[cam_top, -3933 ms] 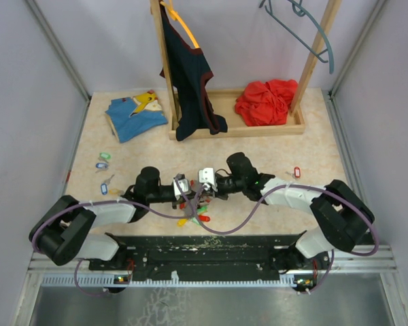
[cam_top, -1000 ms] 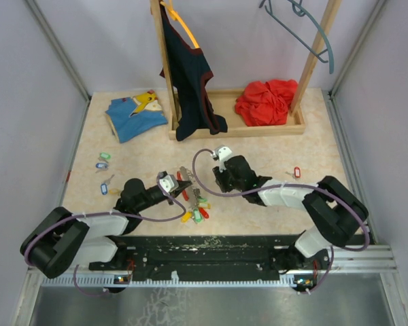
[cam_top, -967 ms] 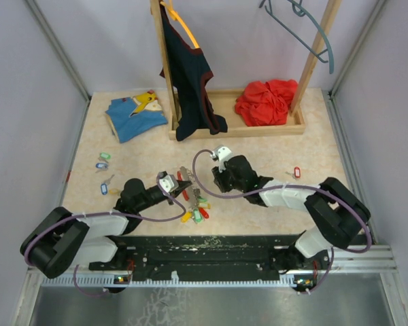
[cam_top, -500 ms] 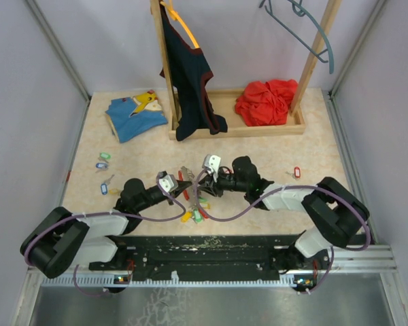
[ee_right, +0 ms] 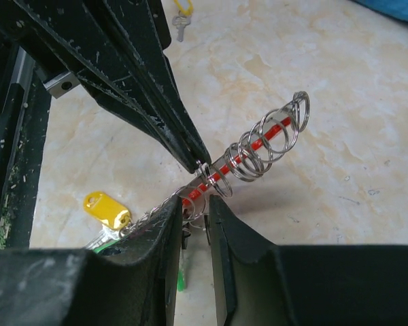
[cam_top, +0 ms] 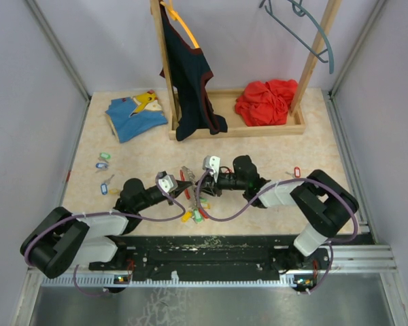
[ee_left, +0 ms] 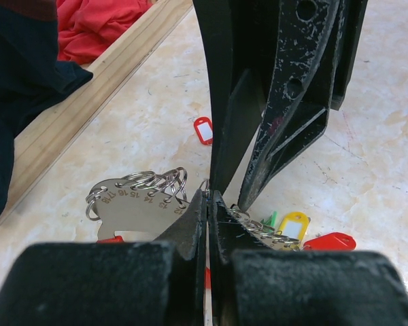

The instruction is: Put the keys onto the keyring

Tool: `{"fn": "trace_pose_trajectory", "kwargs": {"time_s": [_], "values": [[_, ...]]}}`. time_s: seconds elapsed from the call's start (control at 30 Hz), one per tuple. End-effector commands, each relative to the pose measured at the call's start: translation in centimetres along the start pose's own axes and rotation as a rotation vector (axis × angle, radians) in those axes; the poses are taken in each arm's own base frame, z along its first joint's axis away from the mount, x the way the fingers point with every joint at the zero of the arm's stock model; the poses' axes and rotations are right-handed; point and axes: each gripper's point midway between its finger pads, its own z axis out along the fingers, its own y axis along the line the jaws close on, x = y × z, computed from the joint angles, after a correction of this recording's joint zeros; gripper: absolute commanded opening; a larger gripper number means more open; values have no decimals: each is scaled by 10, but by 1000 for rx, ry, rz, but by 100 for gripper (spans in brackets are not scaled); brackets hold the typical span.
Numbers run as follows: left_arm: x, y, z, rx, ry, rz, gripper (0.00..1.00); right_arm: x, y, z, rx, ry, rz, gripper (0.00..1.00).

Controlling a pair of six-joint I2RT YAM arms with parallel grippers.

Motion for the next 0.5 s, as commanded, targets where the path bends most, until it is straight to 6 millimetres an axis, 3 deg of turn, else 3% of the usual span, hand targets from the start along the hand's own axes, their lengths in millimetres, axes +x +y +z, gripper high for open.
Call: {"fn": "trace_pose_trajectory", "kwargs": {"time_s": [0.0,0.47], "values": [[-16,0,0,11,-65,26,0,-31,-7,4,-25,-103,-86,23],[-19,-6,0,43,-76,27,0,-35,-11,7,-35,-133,-75,20]]}}
